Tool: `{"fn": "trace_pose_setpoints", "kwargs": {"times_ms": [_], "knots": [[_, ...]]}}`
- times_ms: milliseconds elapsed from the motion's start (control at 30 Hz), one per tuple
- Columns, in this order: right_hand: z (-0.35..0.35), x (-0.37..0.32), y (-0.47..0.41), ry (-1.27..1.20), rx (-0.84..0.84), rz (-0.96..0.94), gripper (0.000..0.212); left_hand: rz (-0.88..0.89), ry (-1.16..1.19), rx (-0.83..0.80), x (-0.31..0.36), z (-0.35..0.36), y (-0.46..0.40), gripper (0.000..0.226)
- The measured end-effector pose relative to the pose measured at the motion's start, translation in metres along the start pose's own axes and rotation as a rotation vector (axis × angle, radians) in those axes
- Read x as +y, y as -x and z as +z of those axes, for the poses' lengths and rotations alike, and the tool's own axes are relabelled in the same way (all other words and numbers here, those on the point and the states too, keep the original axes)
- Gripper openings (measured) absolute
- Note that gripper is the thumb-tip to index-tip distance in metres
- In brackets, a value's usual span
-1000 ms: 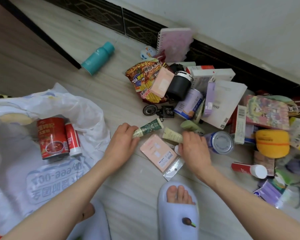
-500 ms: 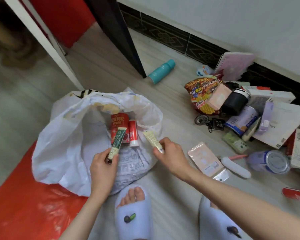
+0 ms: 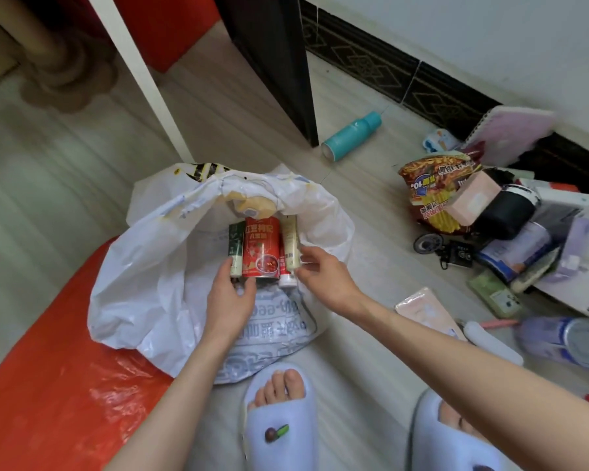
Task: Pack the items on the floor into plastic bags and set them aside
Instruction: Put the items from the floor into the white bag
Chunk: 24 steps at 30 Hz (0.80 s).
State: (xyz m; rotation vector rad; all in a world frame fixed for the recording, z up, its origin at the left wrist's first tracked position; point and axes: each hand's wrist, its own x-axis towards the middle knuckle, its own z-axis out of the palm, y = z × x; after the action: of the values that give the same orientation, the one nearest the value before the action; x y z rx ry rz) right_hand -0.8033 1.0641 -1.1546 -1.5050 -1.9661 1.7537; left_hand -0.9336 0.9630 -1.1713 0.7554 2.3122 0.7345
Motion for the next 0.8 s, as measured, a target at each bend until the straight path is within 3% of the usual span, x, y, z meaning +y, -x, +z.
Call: {"fn": "trace_pose_setpoints", "kwargs": {"times_ms": [133,367,567,667,800], "knots": [[-0.010,0.012,0.012,0.139,0.017,-0.065,0.050,0.126,-0.242,-0.127,-0.012,0.001,0.006,0.060],[-0.065,0.062,0.048,0.483,0.062,-0.087,0.050,0.483,-0.317,-0.159,0.024,0.038,0.045,0.054],[-0.130,0.143,0.080,0.845,0.259,-0.011,0.039,0.758,-0.507,-0.415,0.052,0.108,0.064,0.050],[-0.148,0.175,0.089,0.986,0.256,0.068,0.041,0.834,-0.593,-0.566,0.065,0.141,0.065,0.063],[-0.155,0.194,0.093,1.033,0.255,0.072,0.044,0.934,-0.734,-0.680,0.083,0.175,0.062,0.060]]}}
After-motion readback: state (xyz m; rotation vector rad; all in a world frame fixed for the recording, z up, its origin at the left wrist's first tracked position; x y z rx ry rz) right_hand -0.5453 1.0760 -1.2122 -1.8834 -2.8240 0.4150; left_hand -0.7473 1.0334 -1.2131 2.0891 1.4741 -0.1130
